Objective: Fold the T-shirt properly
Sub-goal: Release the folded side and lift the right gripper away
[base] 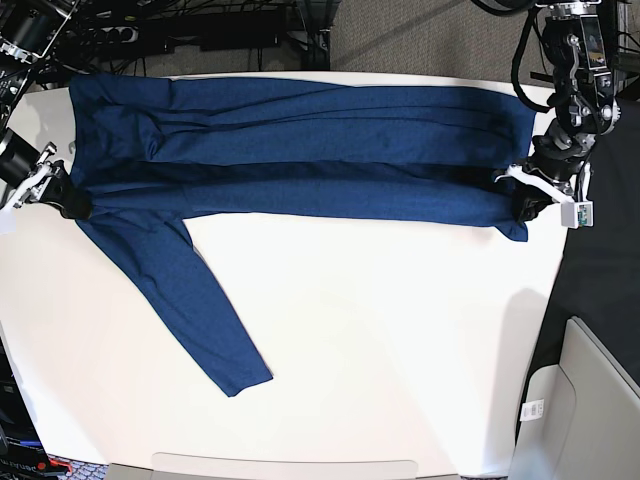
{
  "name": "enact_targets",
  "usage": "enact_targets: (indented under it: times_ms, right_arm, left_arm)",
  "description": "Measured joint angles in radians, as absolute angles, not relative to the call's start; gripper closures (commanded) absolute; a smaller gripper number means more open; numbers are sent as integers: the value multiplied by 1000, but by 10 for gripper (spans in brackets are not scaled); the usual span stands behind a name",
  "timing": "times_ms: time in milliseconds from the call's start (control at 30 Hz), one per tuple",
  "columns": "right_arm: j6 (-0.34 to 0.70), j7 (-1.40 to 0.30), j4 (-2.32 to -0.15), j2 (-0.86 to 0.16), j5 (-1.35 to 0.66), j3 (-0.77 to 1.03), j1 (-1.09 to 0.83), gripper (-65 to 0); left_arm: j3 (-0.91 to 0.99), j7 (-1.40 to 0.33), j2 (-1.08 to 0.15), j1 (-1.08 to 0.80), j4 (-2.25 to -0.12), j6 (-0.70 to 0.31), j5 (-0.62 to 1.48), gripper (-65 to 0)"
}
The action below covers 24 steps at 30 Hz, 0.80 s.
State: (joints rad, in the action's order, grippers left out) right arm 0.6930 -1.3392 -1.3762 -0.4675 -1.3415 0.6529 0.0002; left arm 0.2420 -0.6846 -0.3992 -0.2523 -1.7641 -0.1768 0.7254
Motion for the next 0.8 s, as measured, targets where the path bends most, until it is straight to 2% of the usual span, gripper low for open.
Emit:
enact_targets:
  times_ms: [233, 467, 800]
  right_arm:
    - [693, -1339, -1376, -464, -1338, 647, -1, -9]
    - [693, -1340, -1376, -465, -1335, 645, -6, -9]
    - [693, -1342, -1376, -464, -1300, 598, -9, -9]
  left_arm:
    - [276, -807, -400, -261, -1751, -174, 723, -1]
    - [275, -826, -399, -260, -1652, -173, 720, -1]
    - [275, -827, -397, -260, -1648, -173, 721, -5]
